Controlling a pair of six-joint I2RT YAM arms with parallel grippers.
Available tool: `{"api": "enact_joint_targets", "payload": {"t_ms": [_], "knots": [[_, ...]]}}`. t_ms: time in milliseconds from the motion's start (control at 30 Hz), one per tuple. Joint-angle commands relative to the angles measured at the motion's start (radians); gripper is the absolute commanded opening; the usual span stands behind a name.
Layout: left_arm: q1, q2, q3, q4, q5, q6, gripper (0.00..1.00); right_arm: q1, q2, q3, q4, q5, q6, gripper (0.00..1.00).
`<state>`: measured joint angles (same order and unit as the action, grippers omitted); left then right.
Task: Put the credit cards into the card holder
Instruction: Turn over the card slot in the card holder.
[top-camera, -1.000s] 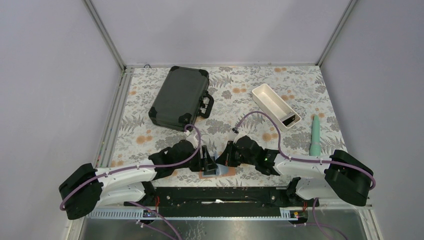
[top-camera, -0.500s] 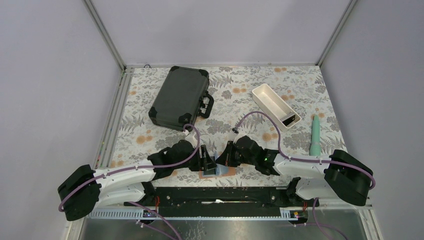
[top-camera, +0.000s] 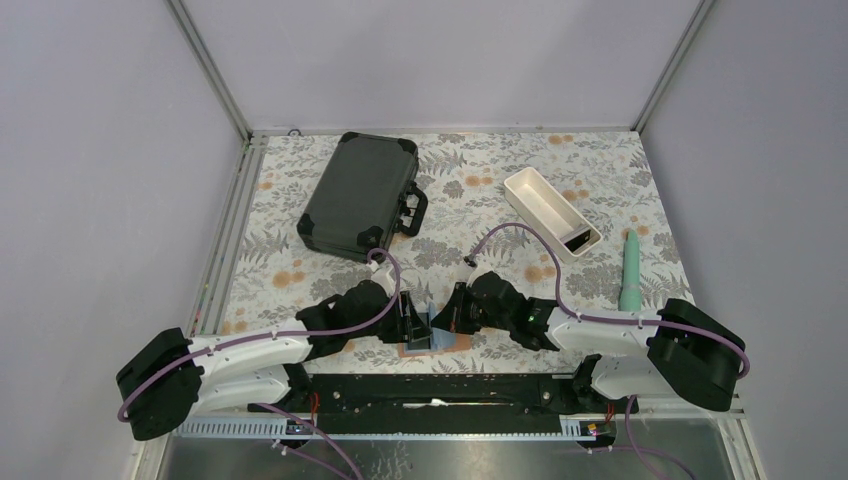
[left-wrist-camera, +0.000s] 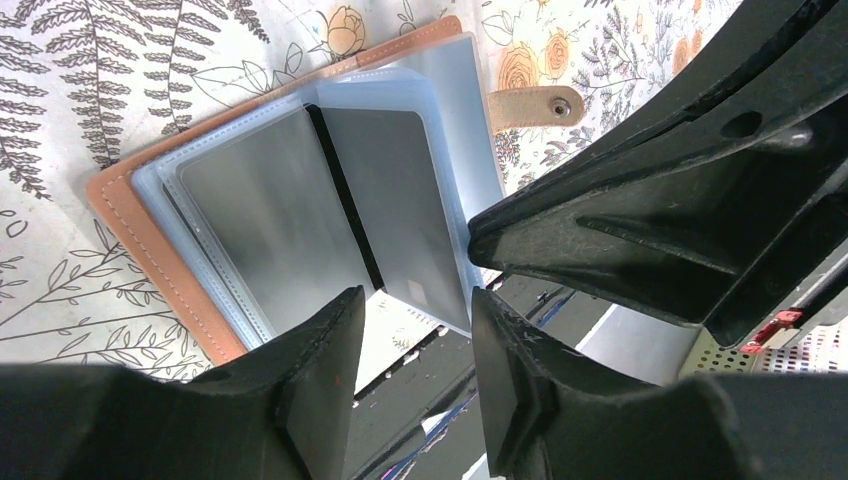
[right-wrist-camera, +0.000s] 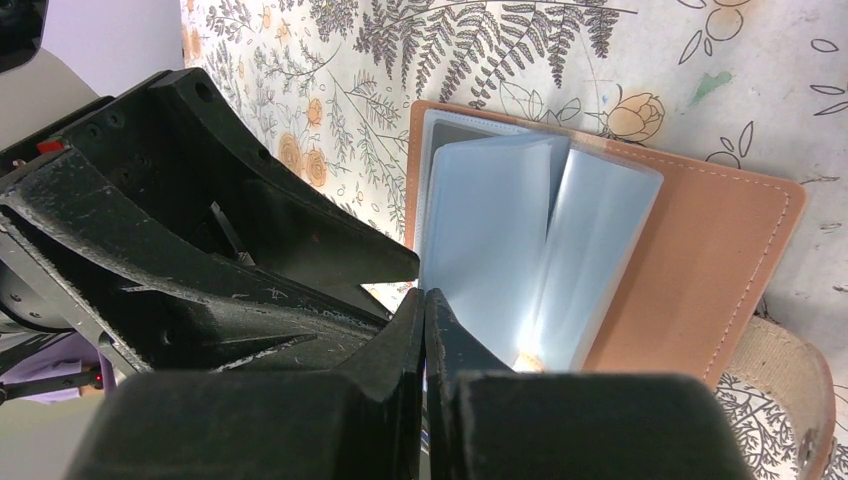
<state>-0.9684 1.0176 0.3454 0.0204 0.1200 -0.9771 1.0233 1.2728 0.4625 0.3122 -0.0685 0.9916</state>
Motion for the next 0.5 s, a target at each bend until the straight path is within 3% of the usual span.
{"api": "enact_joint_targets", "payload": {"t_ms": [0, 467], "knots": [[-0.004, 0.012, 0.015, 0.030, -0.018, -0.006, 0.45, 0.009, 0.004, 0.028, -0.005, 0.038, -0.011, 0.00], [-0.006, -0.008, 0.047, -0.122, -0.084, -0.030, 0.41, 0.009, -0.020, 0.025, -0.051, 0.063, -0.014, 0.00]]}}
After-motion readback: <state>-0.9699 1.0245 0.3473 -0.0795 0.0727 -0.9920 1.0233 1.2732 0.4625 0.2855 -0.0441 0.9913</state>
